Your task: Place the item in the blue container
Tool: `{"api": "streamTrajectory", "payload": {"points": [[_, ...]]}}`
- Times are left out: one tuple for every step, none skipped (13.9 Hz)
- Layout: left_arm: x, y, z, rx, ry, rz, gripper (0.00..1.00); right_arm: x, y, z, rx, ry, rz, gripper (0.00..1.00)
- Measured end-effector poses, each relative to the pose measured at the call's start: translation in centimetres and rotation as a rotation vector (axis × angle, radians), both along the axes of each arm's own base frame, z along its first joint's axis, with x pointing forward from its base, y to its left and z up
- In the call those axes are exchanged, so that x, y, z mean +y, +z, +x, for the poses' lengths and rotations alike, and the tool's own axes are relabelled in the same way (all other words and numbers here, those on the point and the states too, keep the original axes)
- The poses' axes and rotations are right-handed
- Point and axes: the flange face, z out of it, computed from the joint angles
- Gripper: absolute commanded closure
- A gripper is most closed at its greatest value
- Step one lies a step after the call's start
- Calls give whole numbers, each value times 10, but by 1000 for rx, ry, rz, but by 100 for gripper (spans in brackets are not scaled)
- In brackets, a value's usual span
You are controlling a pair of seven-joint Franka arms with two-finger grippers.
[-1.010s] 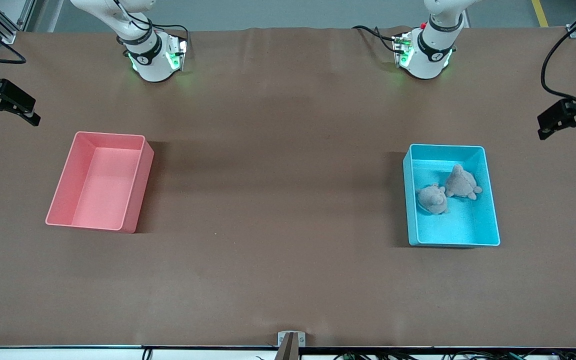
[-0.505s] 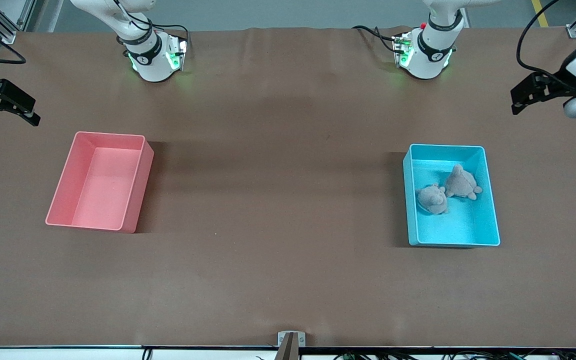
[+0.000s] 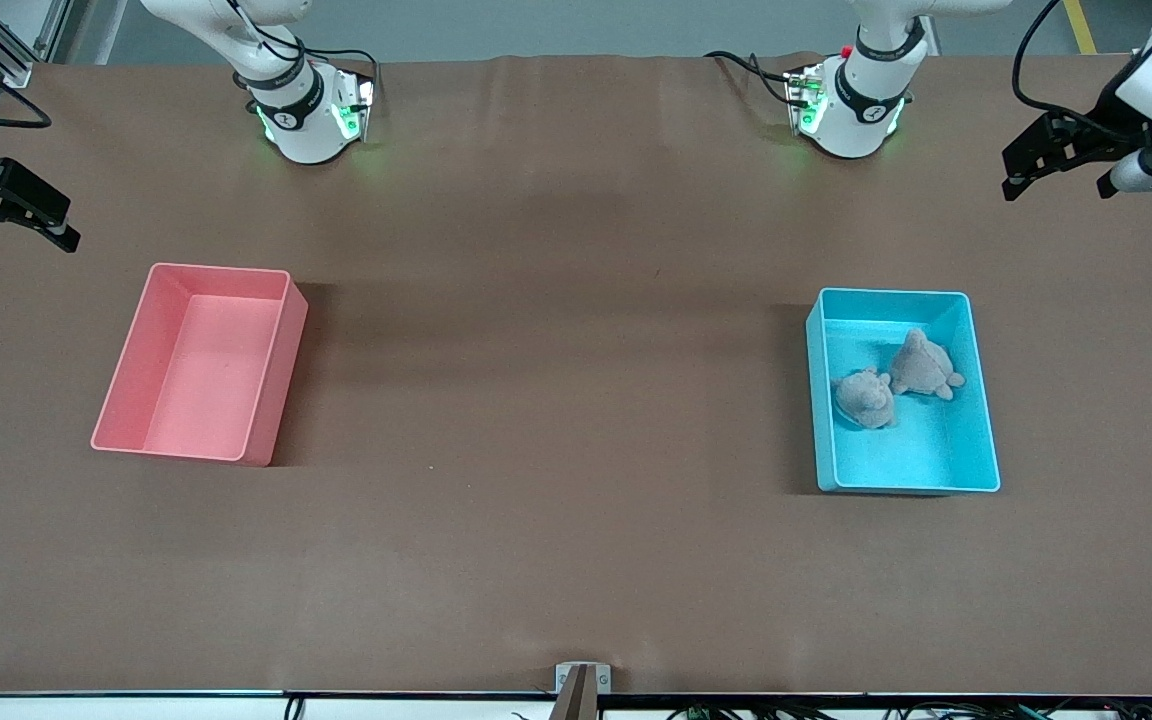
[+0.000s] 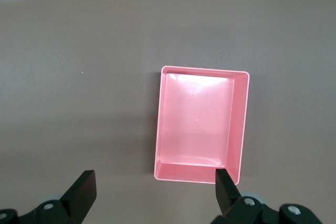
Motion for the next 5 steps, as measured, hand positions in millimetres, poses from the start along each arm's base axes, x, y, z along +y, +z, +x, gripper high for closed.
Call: {"api": "streamTrajectory", "payload": {"points": [[1,4,2,0,2,0,0,0,0,0,0,0,0,0],[0,7,5,-1,2,-1,0,0,0,0,0,0,0,0],[0,8,7,-1,3,-1,0,0,0,0,0,0,0,0],[0,8,8,0,5,-1,0,0,0,0,0,0,0,0],[0,7,9,2,7,0,0,0,0,0,0,0,0,0]]}}
